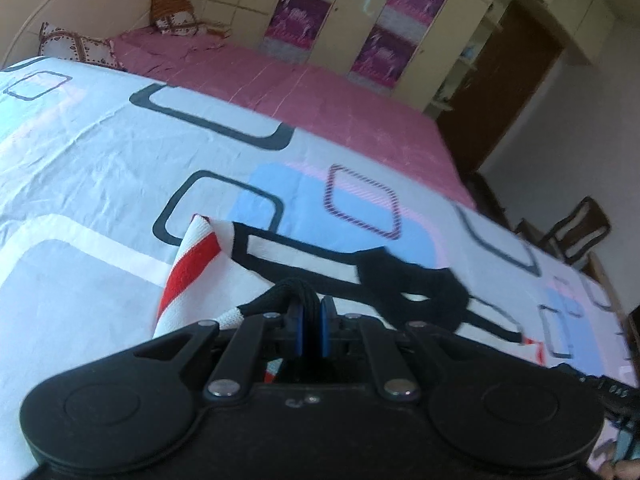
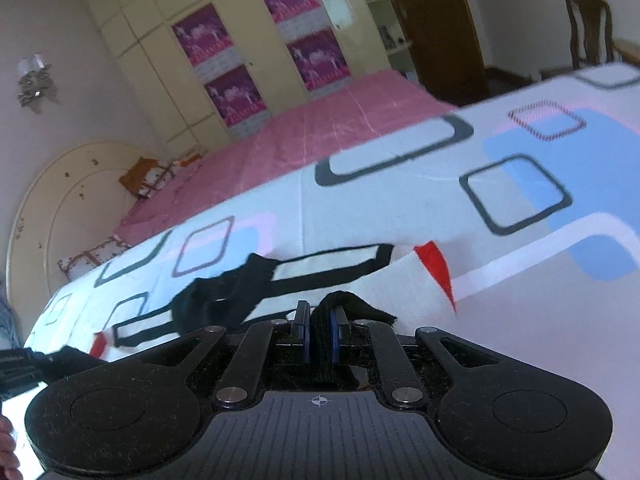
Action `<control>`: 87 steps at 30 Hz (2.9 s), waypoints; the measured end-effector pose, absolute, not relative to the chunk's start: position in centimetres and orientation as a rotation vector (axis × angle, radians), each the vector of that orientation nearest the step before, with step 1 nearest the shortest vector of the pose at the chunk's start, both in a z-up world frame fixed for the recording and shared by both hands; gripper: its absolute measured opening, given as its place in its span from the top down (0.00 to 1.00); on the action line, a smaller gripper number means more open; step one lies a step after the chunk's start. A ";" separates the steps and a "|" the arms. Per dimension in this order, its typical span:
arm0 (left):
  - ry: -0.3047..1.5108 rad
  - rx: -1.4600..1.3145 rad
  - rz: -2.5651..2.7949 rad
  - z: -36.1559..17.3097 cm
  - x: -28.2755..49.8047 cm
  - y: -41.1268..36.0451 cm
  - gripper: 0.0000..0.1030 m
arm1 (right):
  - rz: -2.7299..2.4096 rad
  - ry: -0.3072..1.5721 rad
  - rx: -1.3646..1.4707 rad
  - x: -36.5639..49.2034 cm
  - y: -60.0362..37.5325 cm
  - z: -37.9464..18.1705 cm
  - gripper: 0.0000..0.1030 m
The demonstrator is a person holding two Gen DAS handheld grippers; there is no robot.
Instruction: Fold small clothes
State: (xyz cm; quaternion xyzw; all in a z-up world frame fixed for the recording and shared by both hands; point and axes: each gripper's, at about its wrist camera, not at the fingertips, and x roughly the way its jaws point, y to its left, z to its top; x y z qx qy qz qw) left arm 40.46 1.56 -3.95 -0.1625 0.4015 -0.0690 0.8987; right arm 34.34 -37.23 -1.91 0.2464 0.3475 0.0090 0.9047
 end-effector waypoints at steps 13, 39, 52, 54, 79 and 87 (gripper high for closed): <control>0.828 -0.351 -0.090 -4.9 42.8 3.8 0.36 | -0.038 0.685 0.471 35.9 -38.8 -3.2 0.28; 0.814 -0.025 -0.348 -5.8 42.0 0.7 0.24 | 0.134 0.783 0.243 39.6 -36.5 -6.1 0.67; 0.761 -0.013 -0.241 -6.6 42.8 -0.3 0.95 | 0.127 0.727 0.229 39.2 -36.6 -5.3 0.95; 0.714 -0.046 -0.217 -5.6 42.6 0.2 0.95 | 0.115 0.686 0.216 39.0 -36.6 -4.5 0.95; 0.759 0.056 -0.072 -7.5 43.3 -0.7 0.34 | 0.023 0.684 0.208 40.0 -36.7 -4.9 0.93; 0.726 0.077 -0.099 -5.1 41.6 -1.5 0.31 | 0.057 0.676 0.232 38.9 -35.3 -3.7 0.82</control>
